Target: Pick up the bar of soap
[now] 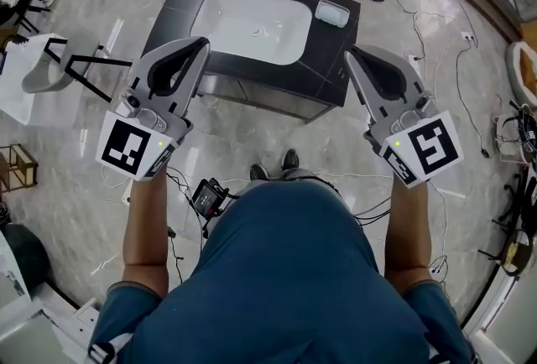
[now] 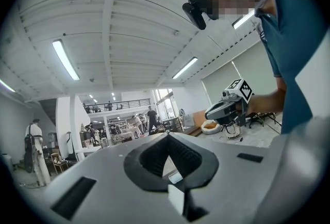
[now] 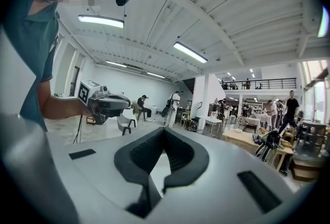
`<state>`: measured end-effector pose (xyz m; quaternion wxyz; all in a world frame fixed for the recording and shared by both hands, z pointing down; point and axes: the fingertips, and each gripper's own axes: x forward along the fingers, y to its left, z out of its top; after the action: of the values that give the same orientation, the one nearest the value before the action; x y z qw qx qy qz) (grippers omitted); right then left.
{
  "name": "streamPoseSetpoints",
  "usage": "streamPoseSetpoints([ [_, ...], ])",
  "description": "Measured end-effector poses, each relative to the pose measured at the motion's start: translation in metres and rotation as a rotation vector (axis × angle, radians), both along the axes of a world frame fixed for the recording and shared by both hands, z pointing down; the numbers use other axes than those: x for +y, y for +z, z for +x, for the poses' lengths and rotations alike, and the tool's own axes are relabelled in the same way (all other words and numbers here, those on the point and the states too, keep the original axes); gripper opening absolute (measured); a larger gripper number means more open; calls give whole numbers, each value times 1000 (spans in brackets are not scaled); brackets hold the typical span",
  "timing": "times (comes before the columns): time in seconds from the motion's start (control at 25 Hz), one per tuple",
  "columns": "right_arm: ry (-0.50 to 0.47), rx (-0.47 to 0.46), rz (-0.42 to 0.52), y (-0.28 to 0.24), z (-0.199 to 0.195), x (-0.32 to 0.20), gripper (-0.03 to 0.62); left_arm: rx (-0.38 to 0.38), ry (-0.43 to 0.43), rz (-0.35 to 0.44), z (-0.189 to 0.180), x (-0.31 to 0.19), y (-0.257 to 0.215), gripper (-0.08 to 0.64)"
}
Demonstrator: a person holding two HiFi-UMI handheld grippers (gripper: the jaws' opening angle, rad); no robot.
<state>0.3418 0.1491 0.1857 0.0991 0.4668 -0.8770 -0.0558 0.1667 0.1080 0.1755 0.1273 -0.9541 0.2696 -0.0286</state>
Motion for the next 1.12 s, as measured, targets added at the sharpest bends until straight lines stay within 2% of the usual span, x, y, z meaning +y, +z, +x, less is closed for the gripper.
streamPoseSetpoints([
  [0.28,-71,-14,19,-8,13,-35,15,-20,-68,34,10,-23,-15,2],
  [0.52,-134,-28,19,-5,13,-57,15,-41,-128,30,10,-34,-12,2],
  [0.84,-171,-23,-6,3,-14,-84,15,-51,-172,10,-23,-55,-5,2],
  [1.12,-148,-14,-19,3,-57,-110,15,-31,-143,10,-64,-78,-7,2],
])
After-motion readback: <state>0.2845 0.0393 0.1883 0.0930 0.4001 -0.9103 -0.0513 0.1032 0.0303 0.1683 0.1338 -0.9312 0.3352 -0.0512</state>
